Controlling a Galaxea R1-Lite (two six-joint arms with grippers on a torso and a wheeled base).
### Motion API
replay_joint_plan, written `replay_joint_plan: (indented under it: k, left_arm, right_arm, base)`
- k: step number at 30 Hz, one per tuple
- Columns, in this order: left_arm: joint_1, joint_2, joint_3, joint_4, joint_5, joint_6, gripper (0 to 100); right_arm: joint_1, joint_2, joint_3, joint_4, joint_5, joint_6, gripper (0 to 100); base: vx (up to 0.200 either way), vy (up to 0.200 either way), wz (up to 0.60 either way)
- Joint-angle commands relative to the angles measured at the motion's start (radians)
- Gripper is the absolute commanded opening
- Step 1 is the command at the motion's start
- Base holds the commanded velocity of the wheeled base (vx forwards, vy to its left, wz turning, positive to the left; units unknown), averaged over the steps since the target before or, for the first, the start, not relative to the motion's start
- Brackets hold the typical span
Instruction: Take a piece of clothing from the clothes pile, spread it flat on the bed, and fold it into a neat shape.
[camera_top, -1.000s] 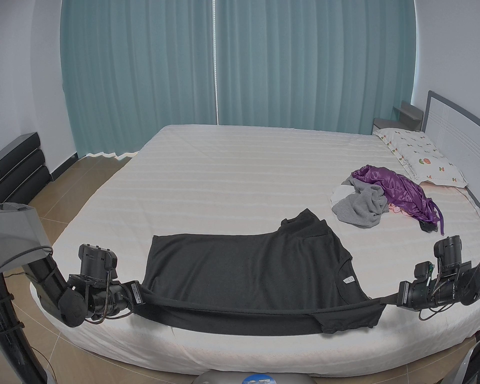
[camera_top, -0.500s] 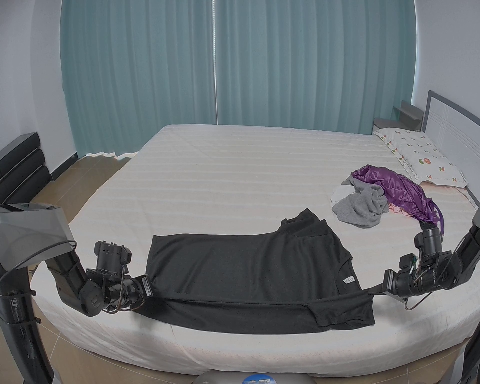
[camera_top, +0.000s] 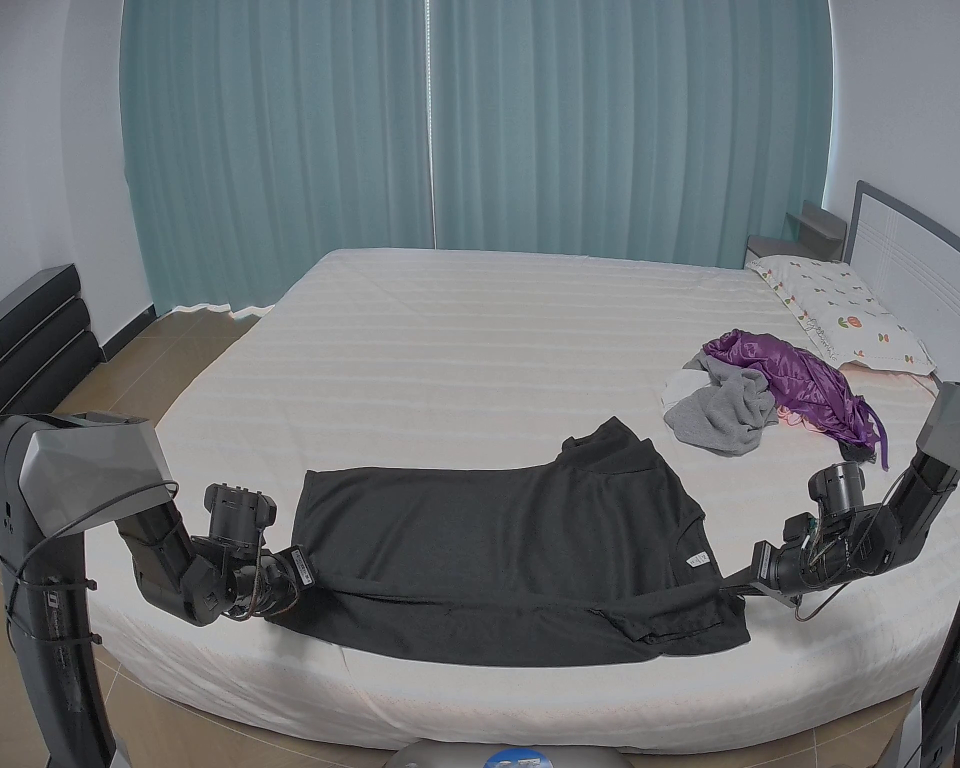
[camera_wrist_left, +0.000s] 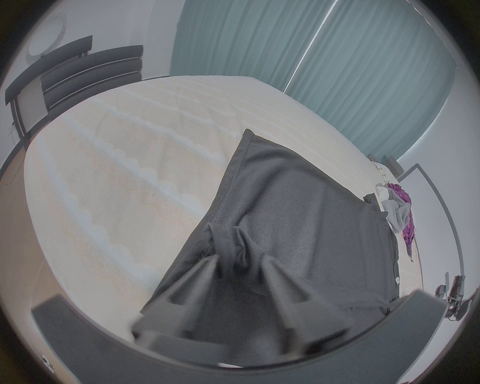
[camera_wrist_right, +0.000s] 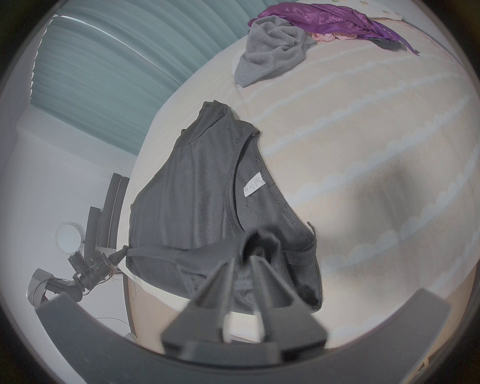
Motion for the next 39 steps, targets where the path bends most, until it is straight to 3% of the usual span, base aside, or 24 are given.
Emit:
replay_joint_plan:
  k: [1,11,13,19,24,33,39]
  left_arm:
    - [-0.002,0.015,-0.008,-0.003,-0.001,-0.004,100]
    - [0.009,-0.072,0.026,-0.003,-0.007,-0.073,100]
    - [0.024,-0.181,0.078,-0.007,-0.025,-0.114,100]
    - [0.03,-0.274,0.142,-0.015,-0.038,-0.197,100]
    - [0.032,-0.299,0.21,-0.047,-0.153,-0.254,100]
    - [0.001,-0.235,0.222,-0.044,-0.17,-0.251,100]
    - [-0.024,-0.158,0.218,-0.041,-0.159,-0.243,100]
  right_arm:
    - [0.001,0.004,0.0,-0.001,0.005,0.017,100]
    - [0.001,-0.131,0.078,-0.013,0.043,0.057,100]
    - [0.0,-0.202,0.173,-0.079,0.059,0.12,100]
    - [0.005,-0.237,0.319,-0.235,0.063,0.183,100]
    - [0.021,-0.2,0.444,-0.464,0.106,0.324,100]
    - [0.023,-0.071,0.524,-0.68,0.118,0.341,100]
    - [0.023,-0.047,0.537,-0.715,0.118,0.343,100]
  base:
    - [0.0,0.0,0.0]
    - [0.0,0.0,0.0]
    - [0.0,0.0,0.0]
    - [0.0,0.0,0.0]
    - [0.08,0.0,0.0]
    - [0.089,0.0,0.0]
    - [0.0,0.0,0.0]
